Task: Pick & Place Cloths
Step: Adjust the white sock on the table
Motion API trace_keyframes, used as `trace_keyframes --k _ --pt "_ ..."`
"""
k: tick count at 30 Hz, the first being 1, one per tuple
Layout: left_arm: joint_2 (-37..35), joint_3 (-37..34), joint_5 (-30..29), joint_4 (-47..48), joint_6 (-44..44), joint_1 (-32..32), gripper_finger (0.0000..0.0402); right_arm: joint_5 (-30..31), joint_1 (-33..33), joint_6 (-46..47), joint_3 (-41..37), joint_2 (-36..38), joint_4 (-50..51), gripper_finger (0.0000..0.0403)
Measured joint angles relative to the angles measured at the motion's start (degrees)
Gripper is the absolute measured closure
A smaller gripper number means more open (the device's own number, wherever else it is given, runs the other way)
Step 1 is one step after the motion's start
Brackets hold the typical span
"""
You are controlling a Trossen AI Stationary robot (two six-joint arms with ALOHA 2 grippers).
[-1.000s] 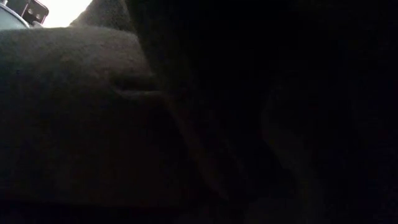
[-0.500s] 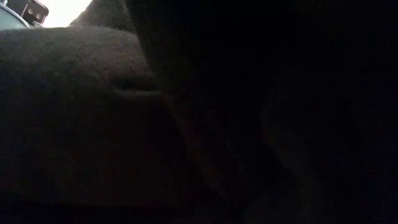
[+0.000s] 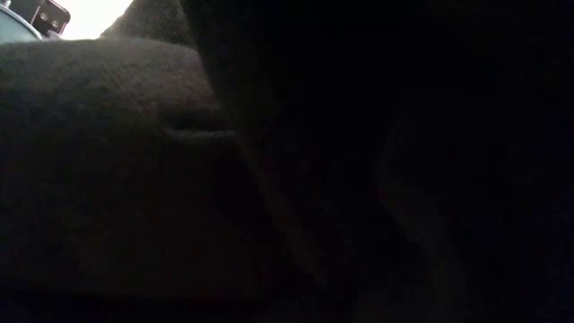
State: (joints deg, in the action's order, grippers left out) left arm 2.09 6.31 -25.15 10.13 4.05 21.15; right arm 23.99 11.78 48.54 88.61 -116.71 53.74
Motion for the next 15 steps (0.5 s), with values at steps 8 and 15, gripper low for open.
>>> trace_keyframes --k 8,15 --pt "0.00 0.00 0.00 0.27 0.00 0.00 0.0390 3.22 1.77 -1.32 1.08 7.53 -2.64 0.0390" --pt "0.00 0.00 0.00 0.29 0.01 0.00 0.0390 5.00 2.96 -1.21 1.00 10.46 -3.17 0.0391"
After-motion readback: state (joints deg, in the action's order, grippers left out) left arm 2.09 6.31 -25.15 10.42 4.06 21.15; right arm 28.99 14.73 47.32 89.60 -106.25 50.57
